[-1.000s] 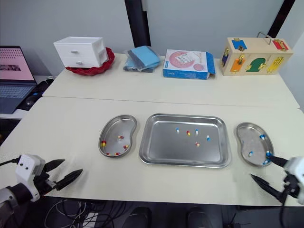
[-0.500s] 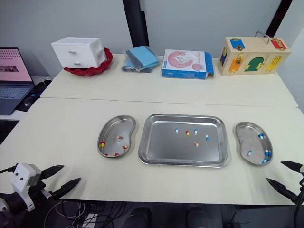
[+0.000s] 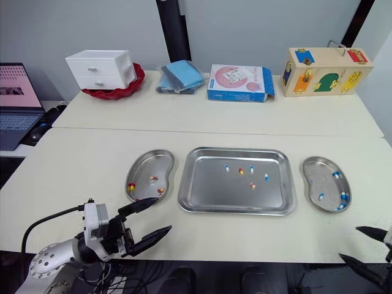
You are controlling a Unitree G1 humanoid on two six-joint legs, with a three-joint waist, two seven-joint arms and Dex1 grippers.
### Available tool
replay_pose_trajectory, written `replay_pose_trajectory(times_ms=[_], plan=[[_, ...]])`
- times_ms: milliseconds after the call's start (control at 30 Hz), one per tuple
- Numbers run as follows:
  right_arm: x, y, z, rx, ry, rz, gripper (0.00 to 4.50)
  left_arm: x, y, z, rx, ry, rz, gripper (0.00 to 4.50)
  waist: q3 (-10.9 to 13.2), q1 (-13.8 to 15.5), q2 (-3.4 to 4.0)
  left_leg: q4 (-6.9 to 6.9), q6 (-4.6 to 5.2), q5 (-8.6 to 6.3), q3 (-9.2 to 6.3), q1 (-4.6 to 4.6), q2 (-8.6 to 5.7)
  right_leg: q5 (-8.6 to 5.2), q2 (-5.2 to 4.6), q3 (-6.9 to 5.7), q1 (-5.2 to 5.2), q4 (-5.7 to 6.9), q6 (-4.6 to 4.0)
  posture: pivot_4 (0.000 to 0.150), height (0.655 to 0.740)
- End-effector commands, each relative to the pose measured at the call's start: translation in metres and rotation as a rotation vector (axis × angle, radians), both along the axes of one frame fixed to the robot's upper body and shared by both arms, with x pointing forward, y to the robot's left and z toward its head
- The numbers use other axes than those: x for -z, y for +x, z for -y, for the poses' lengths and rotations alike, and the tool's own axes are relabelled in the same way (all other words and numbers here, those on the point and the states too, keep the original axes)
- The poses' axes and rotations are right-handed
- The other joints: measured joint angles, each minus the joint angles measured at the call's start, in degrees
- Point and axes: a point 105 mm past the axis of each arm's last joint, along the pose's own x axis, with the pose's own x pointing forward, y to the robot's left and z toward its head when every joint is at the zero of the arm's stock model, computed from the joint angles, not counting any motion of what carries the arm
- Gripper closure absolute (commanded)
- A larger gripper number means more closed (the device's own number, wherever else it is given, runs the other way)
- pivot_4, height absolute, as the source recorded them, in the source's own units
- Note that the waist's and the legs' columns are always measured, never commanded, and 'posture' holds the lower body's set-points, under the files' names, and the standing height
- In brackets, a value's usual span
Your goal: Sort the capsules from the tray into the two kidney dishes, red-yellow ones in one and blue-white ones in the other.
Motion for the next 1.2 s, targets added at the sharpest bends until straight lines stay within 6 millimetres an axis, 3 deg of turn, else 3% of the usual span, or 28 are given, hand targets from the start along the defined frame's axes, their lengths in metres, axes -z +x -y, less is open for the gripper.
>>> replay_pose_trajectory(times_ms=[33,200,333,500,700,900,1200], plan=[[-0.015,0.01,-0.041,-0.097,0.055,0.07,0.0,-0.006,0.001,0.006,0.014,-0.003,0.051,0.05,0.0,0.0,-0.02,0.0,0.0,0.0,-0.03,0.0,0.0,0.0,0.0,-0.02,0.0,0.0,0.0,0.15,0.7337],[-0.019,0.034,-0.091,-0.134,0.121,0.116,0.0,-0.007,0.003,0.011,0.02,-0.003,0.065,0.05,0.0,0.1,-0.07,0.02,0.0,0.0,-0.03,-0.03,0.0,0.0,0.0,-0.01,-0.01,0.0,0.0,0.15,0.7337],[-0.017,0.051,-0.12,-0.161,0.162,0.136,0.0,-0.008,0.004,0.017,0.022,-0.011,0.075,0.05,0.0,0.2,-0.06,0.02,0.0,0.0,-0.07,-0.06,0.0,0.01,0.01,-0.04,-0.03,0.0,0.0,0.15,0.7337],[-0.017,0.08,-0.148,-0.175,0.175,0.201,1.24,-0.011,0.006,0.022,0.017,-0.019,0.084,0.0,0.0,0.1,-0.11,0.03,0.0,0.01,-0.08,-0.05,0.0,0.01,0.01,-0.05,-0.04,0.01,0.0,0.15,0.7337],[-0.019,0.134,-0.191,-0.157,0.142,0.282,1.24,-0.012,0.009,0.029,0.011,-0.026,0.086,0.0,0.1,-0.1,-0.11,0.01,0.0,0.01,-0.11,-0.04,0.0,0.02,0.03,-0.05,-0.09,0.04,-0.01,0.15,0.7337],[-0.014,0.183,-0.215,-0.043,0.1,0.215,1.24,-0.011,0.009,0.031,0.004,-0.026,0.086,0.0,0.1,0.0,-0.11,0.0,0.0,0.01,-0.17,-0.28,0.0,0.03,0.03,-0.09,-0.37,0.1,-0.03,0.15,0.7337],[-0.005,0.216,-0.237,-0.042,0.052,0.153,1.24,-0.006,0.011,0.027,-0.015,-0.02,0.092,0.0,0.1,-0.1,-0.07,-0.01,0.0,0.01,-0.15,-0.32,0.0,0.03,0.03,-0.09,-0.46,0.12,-0.03,0.15,0.7337]])
